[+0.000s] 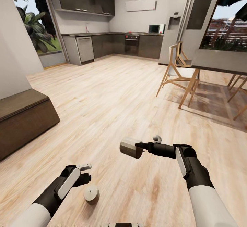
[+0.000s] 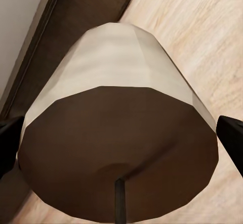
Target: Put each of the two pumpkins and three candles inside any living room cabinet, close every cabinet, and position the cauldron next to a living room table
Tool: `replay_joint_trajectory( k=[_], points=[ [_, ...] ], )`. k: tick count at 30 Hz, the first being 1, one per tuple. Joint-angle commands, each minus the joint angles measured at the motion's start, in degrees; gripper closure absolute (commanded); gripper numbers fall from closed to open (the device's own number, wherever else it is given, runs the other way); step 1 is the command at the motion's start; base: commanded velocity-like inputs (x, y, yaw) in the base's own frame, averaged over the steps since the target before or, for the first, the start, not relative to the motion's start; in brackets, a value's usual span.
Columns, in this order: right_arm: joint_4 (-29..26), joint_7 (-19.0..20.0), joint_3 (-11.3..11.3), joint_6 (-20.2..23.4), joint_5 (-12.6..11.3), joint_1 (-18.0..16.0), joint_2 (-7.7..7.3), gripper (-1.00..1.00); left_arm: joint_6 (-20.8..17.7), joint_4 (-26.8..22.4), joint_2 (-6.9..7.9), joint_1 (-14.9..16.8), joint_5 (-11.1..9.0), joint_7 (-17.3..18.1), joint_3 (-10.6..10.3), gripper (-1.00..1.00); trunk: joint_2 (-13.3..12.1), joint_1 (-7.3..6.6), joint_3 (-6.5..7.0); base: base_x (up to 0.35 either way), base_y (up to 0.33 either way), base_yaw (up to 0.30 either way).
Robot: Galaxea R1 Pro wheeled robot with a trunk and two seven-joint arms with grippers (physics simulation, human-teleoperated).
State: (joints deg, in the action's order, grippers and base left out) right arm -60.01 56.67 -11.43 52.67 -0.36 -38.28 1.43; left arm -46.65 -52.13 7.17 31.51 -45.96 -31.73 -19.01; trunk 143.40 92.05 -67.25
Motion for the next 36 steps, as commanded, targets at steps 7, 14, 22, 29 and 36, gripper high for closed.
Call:
replay_joint_trajectory(
  k=[7, 14, 22, 29, 36],
  points=[
    [0.0, 0.2, -0.2, 0.5, -0.2, 0.0, 0.06, 1.0, 0.0, -0.2, 0.05, 0.0, -0.6, -0.6, -0.2, -1.0, 0.1, 0.16, -1.61, 0.0, 0.0, 0.0],
    [0.0, 0.2, -0.1, 0.4, -0.1, 0.0, 0.22, 1.0, 0.1, 0.0, 0.01, 0.0, -0.8, -0.5, -0.2, -1.0, 0.2, 0.35, -3.16, 0.0, 0.0, 0.0],
    [-0.2, 0.2, -0.1, 0.4, 0.0, 0.0, 0.24, 1.0, 1.9, 0.3, -1.06, 0.0, -0.5, -0.5, -0.5, -1.0, 0.3, 0.55, -4.93, 0.0, 0.0, 0.0],
    [-0.1, 0.3, -0.2, 0.4, -0.1, 0.0, 0.24, 1.0, 2.1, 0.4, -1.7, 0.0, -0.3, -0.4, -0.8, -1.0, 0.4, 0.73, -6.48, 0.0, 0.0, 0.0],
    [-0.1, 0.3, -0.2, 0.4, -0.2, 0.0, 0.24, 1.0, 2.1, 0.5, -1.72, 0.0, -0.4, -0.3, -0.8, -1.0, 0.5, 0.91, -8.03, 0.0, 0.0, 0.0]
  ],
)
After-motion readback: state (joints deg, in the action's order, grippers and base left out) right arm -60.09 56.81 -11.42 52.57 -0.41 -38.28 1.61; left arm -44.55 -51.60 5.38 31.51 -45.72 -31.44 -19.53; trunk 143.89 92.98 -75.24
